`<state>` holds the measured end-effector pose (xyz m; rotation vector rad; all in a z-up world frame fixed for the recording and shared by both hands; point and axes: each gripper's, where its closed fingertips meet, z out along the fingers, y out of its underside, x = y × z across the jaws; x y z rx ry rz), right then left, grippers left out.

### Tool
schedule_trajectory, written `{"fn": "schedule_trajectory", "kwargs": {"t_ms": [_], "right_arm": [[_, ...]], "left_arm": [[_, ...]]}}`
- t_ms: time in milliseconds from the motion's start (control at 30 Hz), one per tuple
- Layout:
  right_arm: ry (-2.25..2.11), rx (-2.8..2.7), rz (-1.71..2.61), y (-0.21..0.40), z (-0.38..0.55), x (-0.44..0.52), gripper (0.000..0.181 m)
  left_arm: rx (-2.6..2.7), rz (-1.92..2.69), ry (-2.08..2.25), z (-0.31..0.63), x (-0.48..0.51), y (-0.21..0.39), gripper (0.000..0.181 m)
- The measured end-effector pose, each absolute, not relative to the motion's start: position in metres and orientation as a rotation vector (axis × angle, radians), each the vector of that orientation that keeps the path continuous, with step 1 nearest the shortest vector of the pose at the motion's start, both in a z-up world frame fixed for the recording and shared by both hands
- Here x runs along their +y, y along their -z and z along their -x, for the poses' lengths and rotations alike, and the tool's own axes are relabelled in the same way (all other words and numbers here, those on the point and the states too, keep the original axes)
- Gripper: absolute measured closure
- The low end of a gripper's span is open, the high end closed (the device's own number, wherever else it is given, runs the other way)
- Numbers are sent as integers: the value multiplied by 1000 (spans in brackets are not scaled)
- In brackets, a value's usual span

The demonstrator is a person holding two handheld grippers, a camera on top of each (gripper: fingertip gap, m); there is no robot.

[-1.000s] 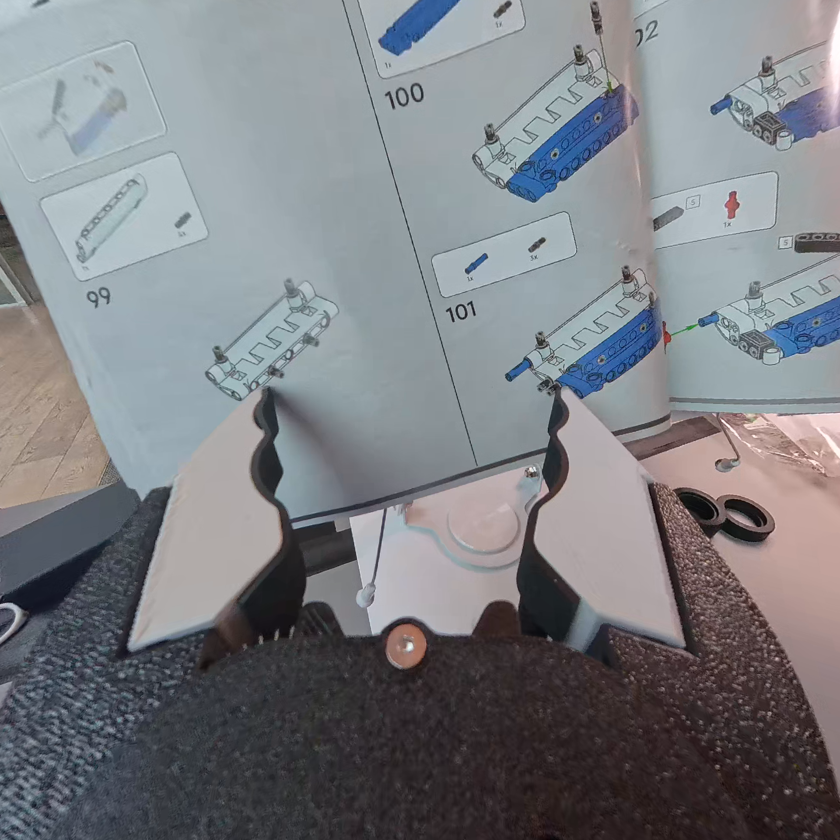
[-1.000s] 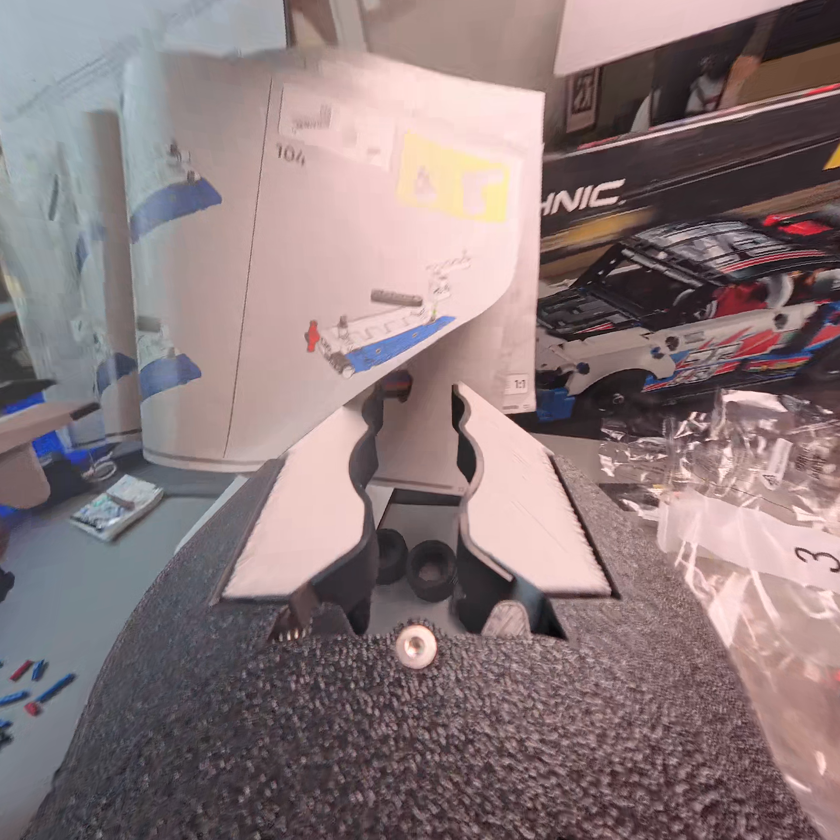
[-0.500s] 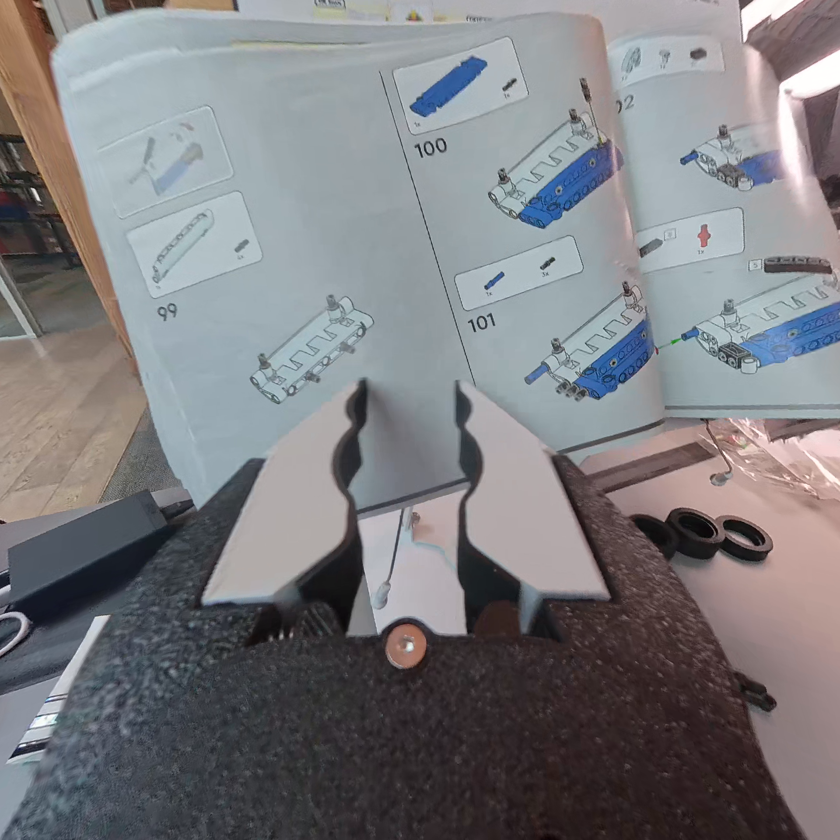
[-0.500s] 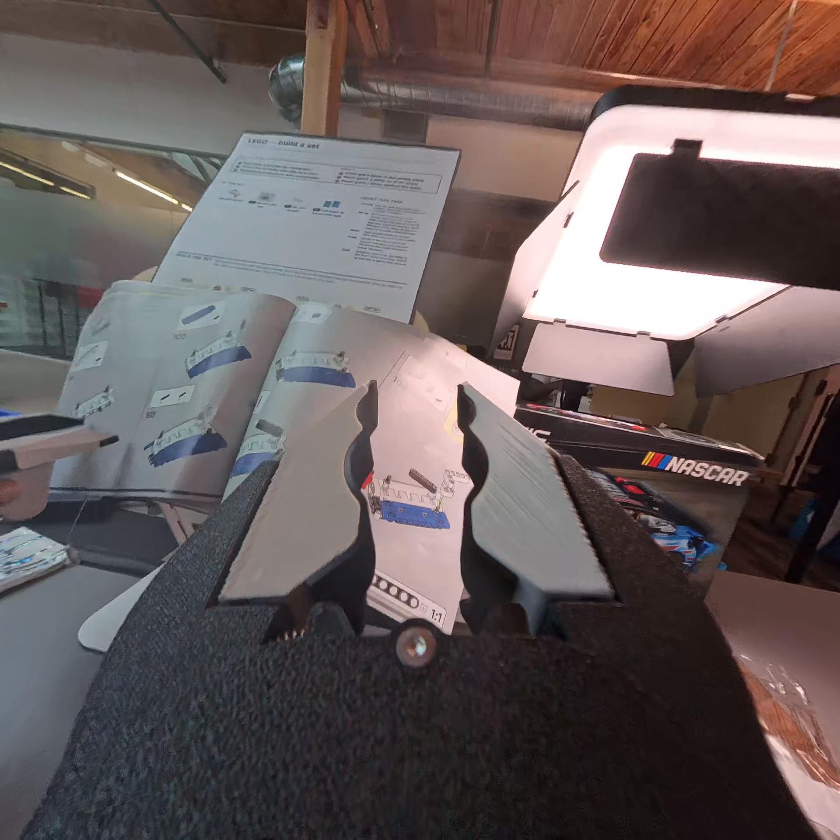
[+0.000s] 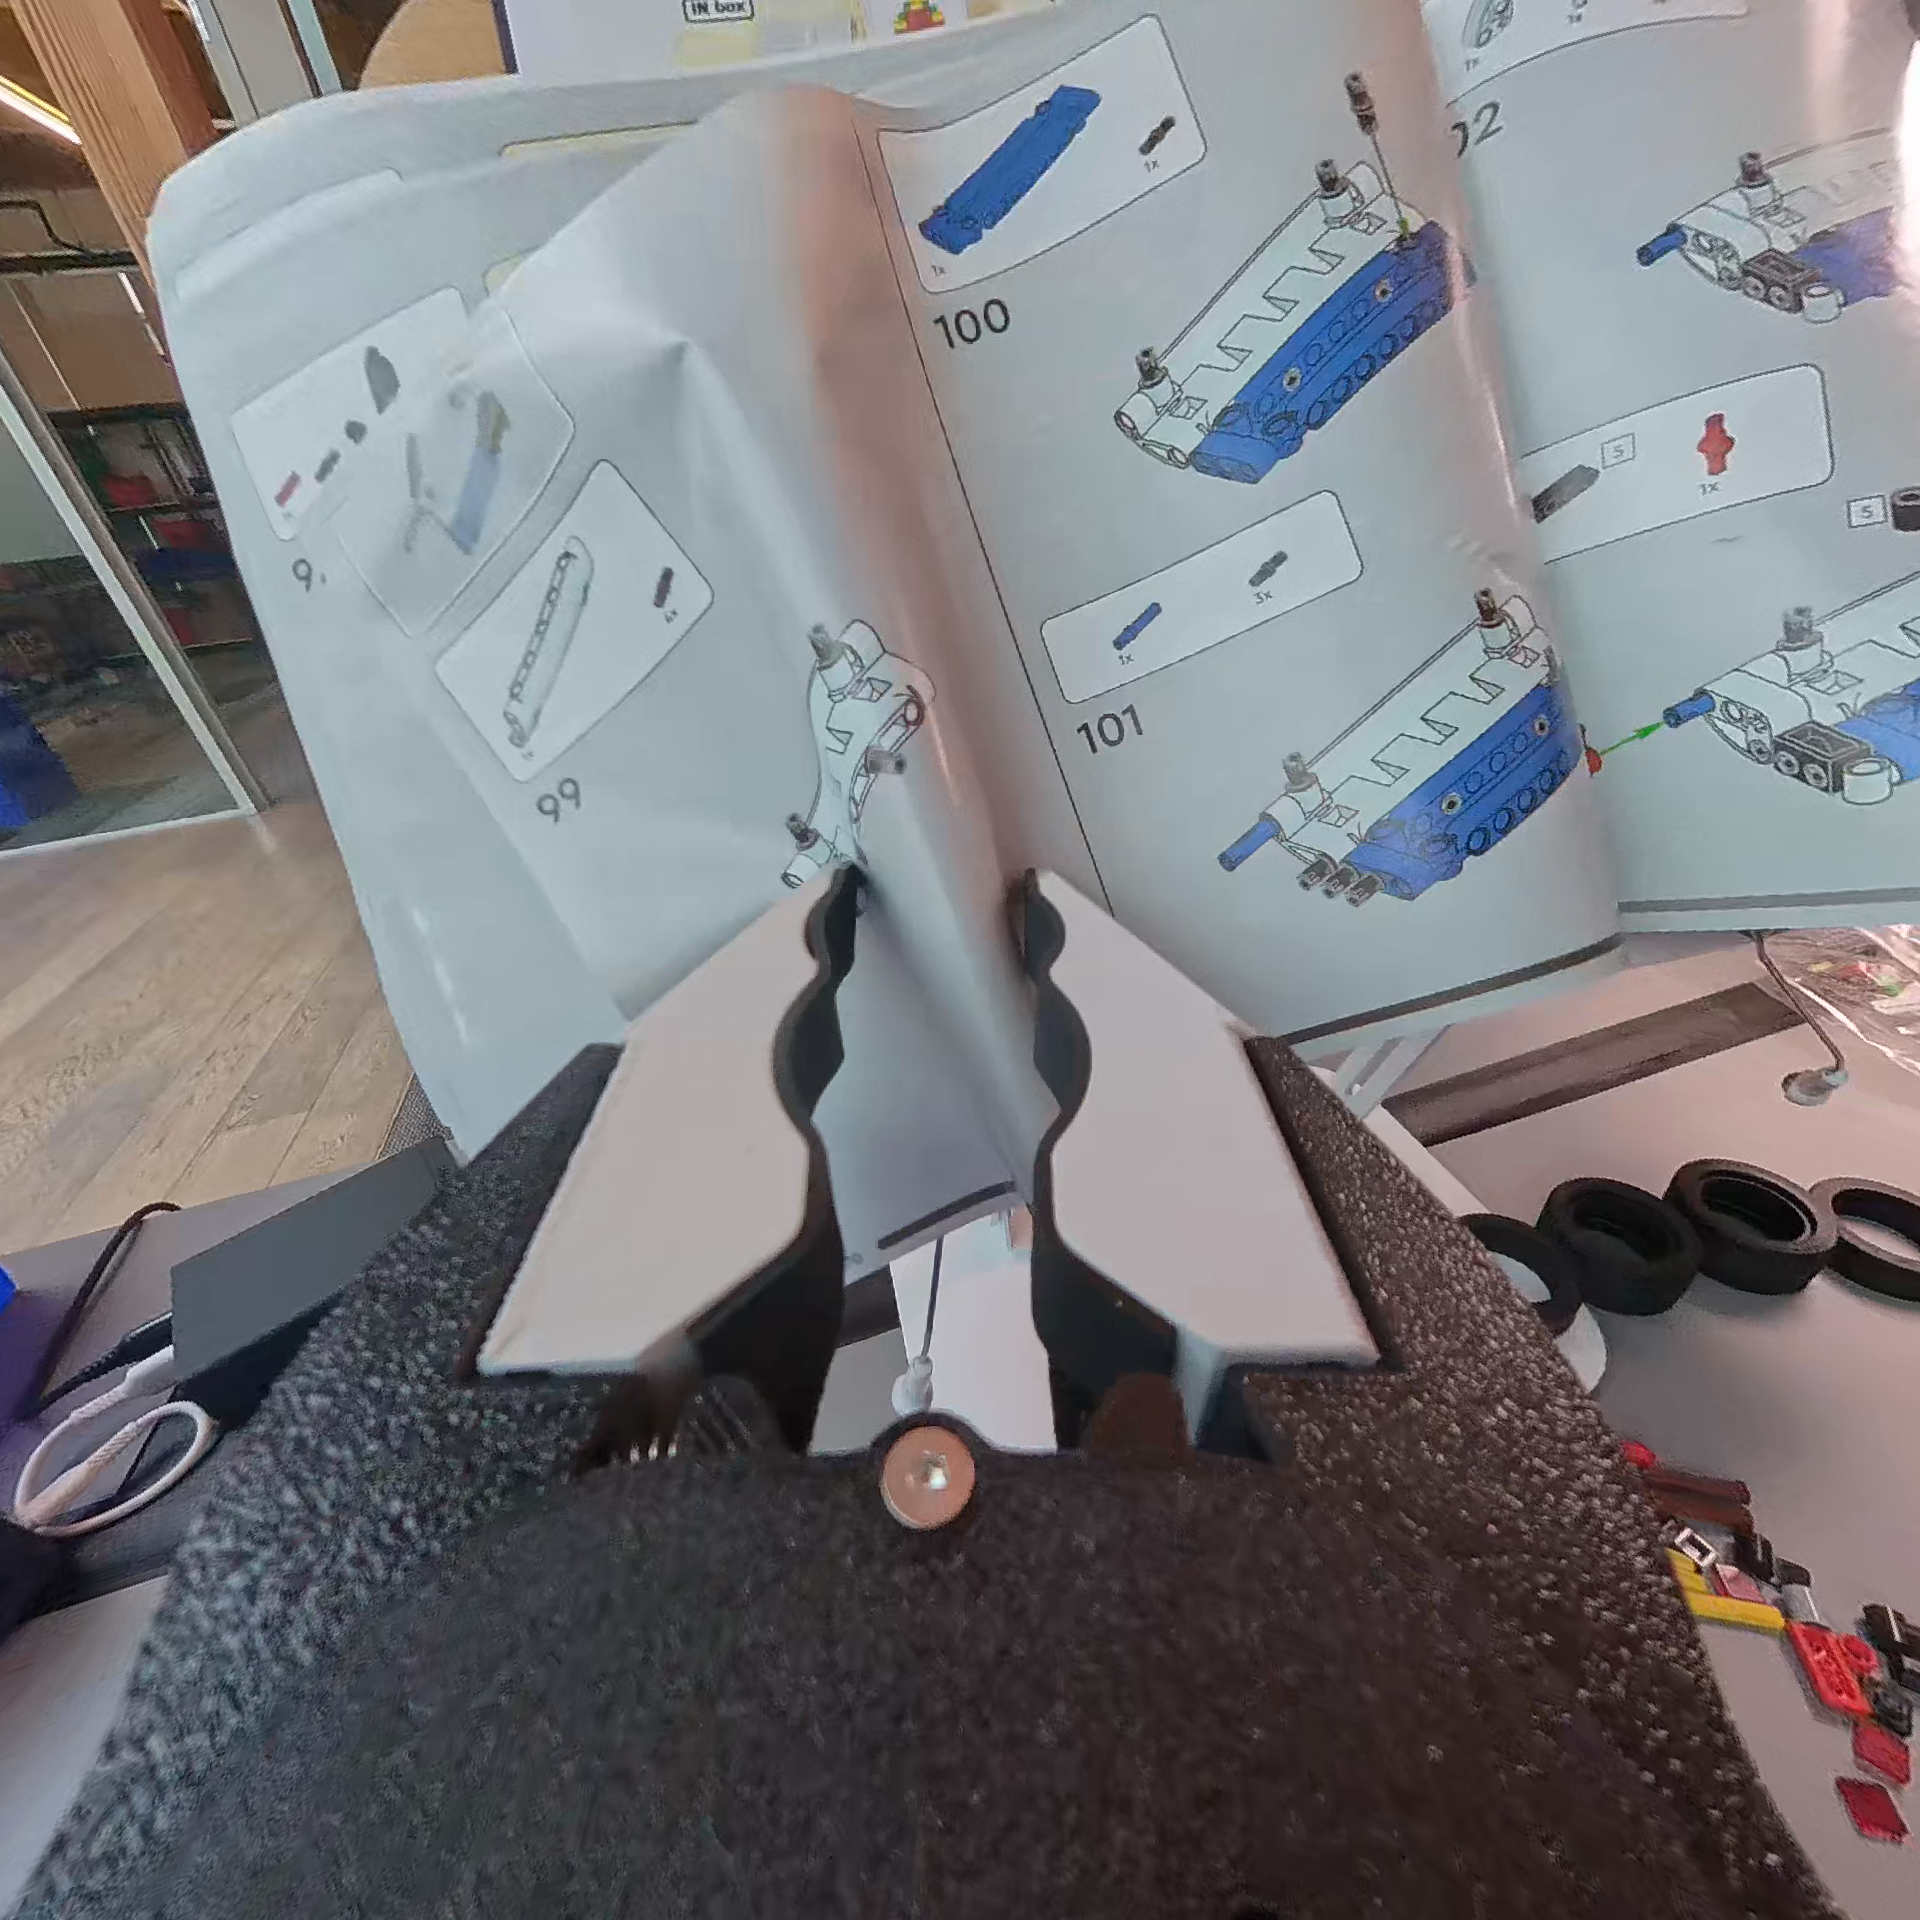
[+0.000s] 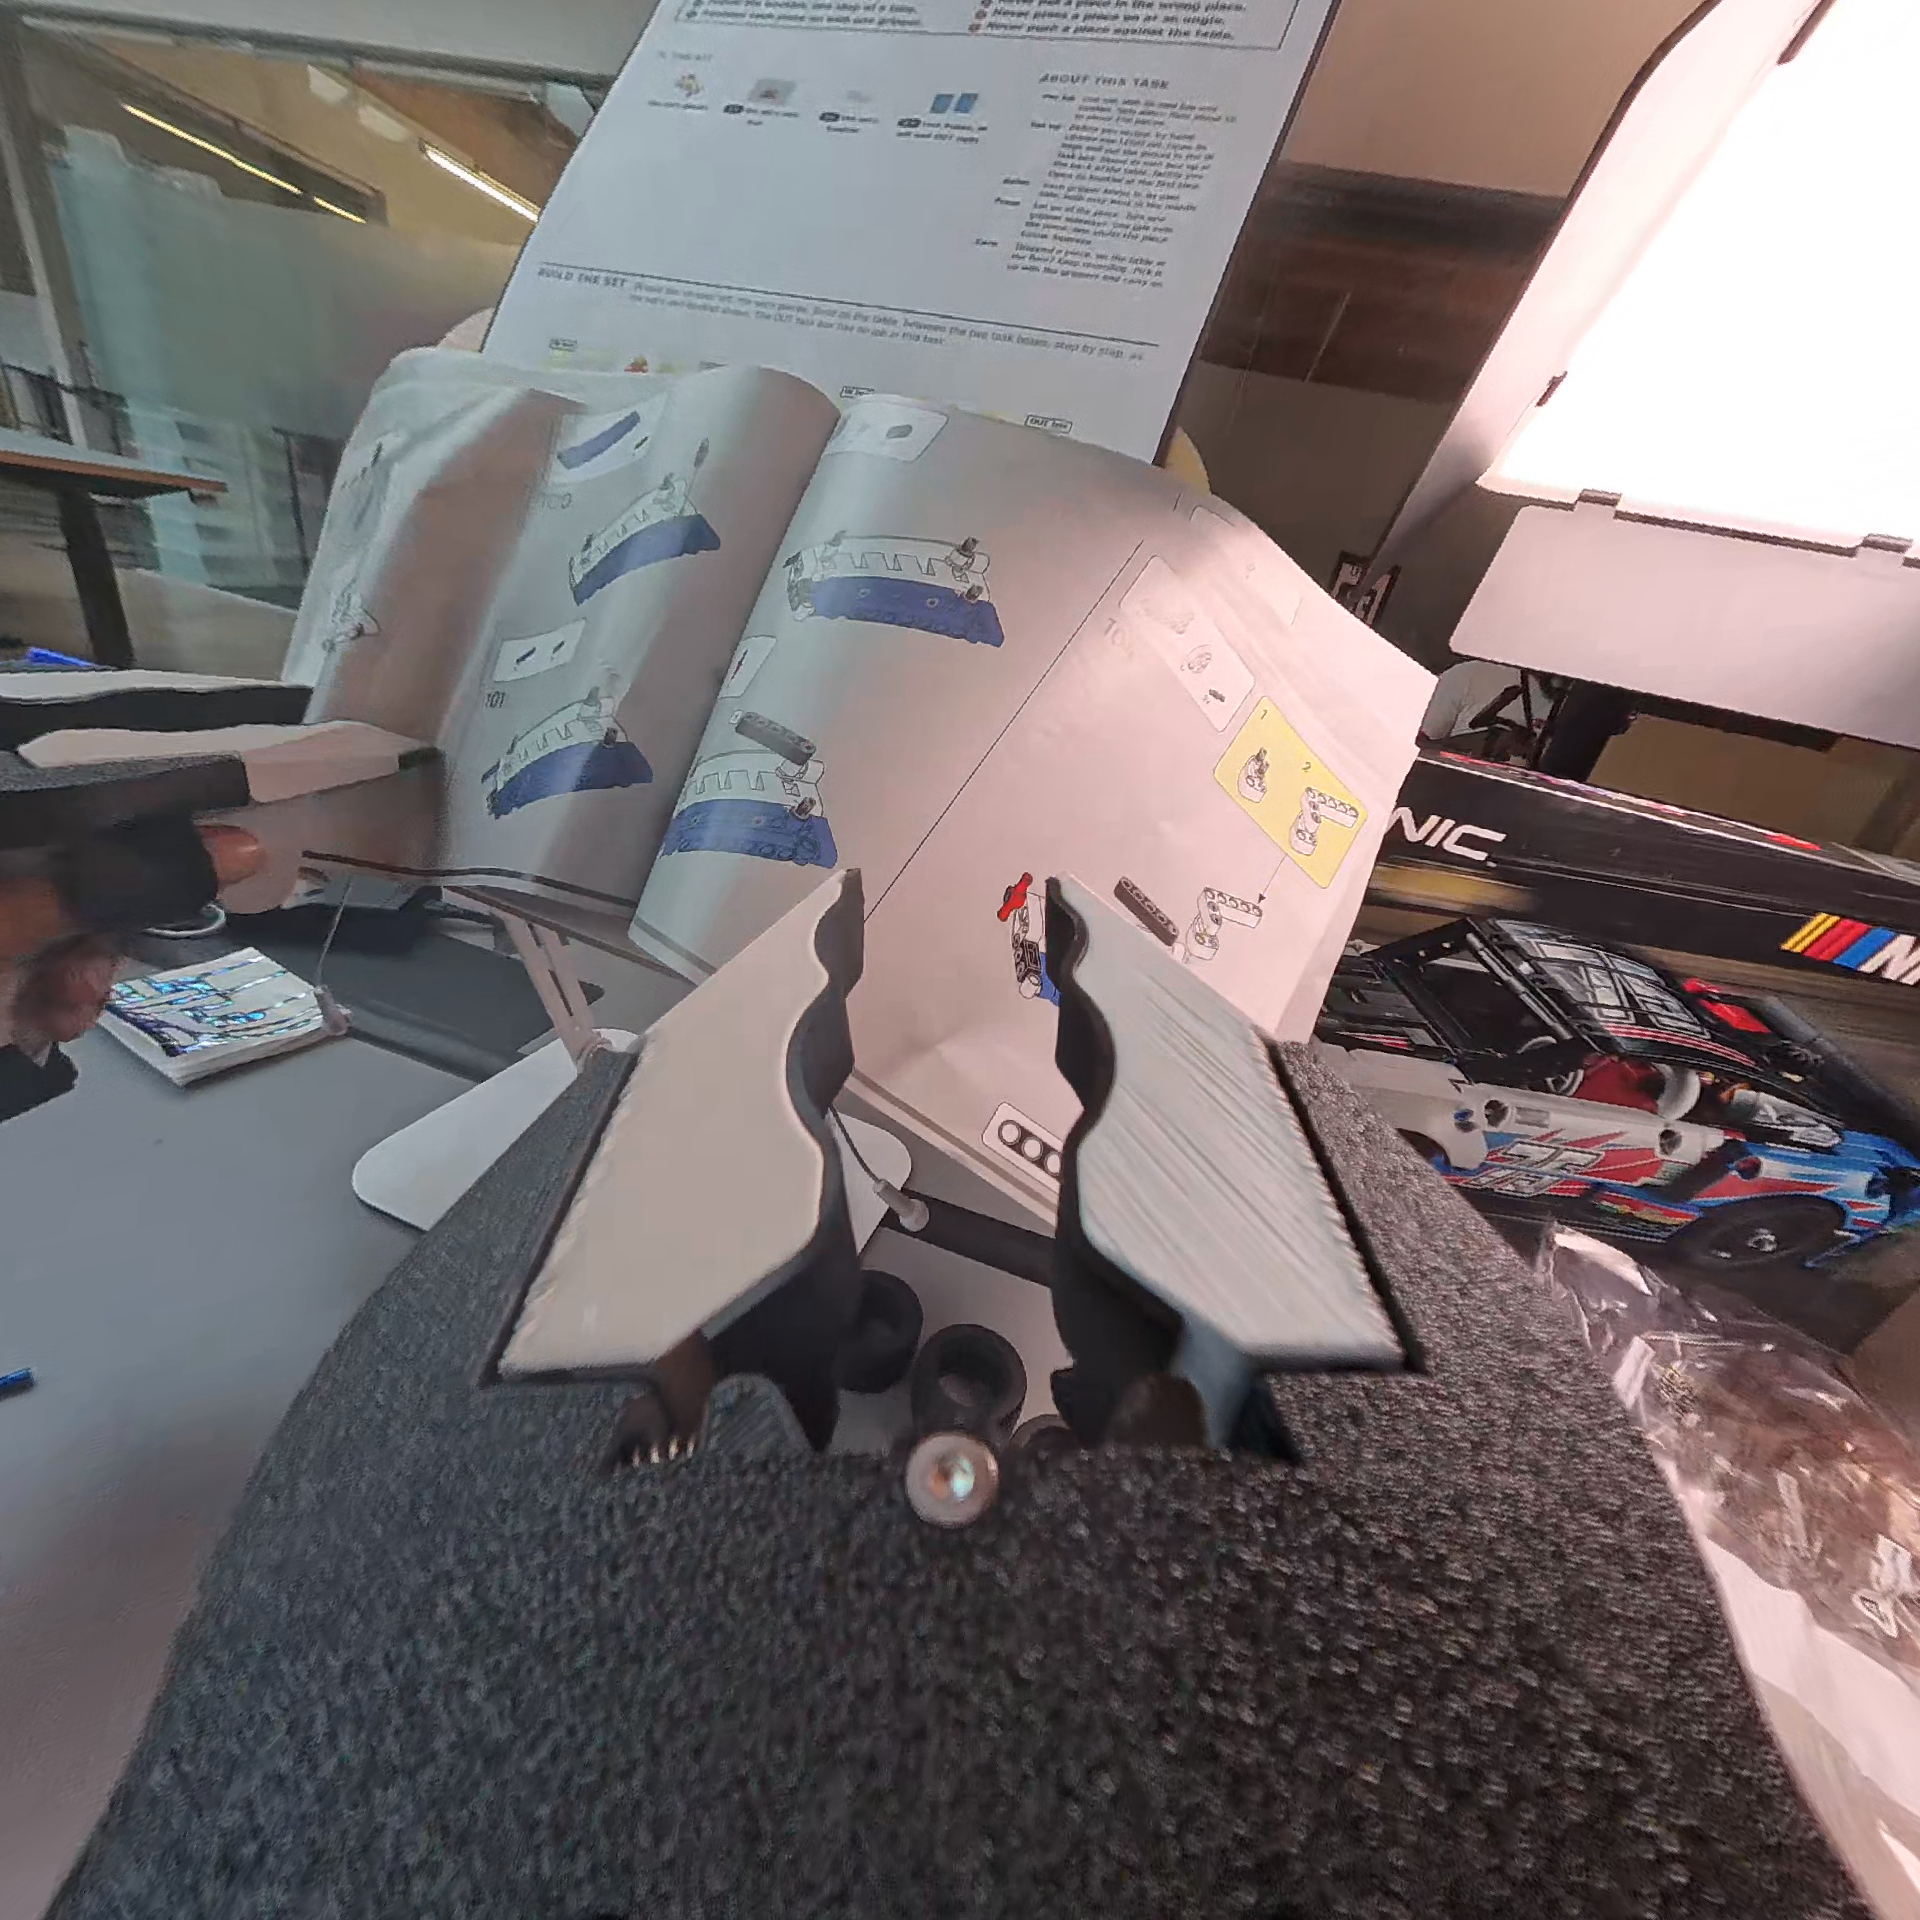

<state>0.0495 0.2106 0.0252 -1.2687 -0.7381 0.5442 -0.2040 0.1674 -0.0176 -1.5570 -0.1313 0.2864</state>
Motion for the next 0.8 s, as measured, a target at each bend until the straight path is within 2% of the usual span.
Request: {"fn": "schedule_trajectory", "kwargs": {"t_ms": [100,367,633,667,700,767,800], "right_arm": [[-549,-751,1284,-18,-47,212,146],[-716,-843,1287,-9,-24,192,144],[-1391,-863,1367,-60,12,154,106],[-1422,-890,1404,-58,18,157,107],[-1417,-927,1444,-53,24,161,119],[-1392,-970,1486,-43,28,172,162],[-1366,-946,1506,-41,25,182,167]], "left_arm": [[-122,1538,-269,197,162,12,164],[29,1359,-152,132,138,-38,167],[350,1331,-203,40,149,-35,168],[383,1337,-217,32,151,-31,168],[417,1340,-232,25,153,-26,168],[476,1322,-261,13,150,-21,156],[495,1305,-266,10,145,-21,151]]}}
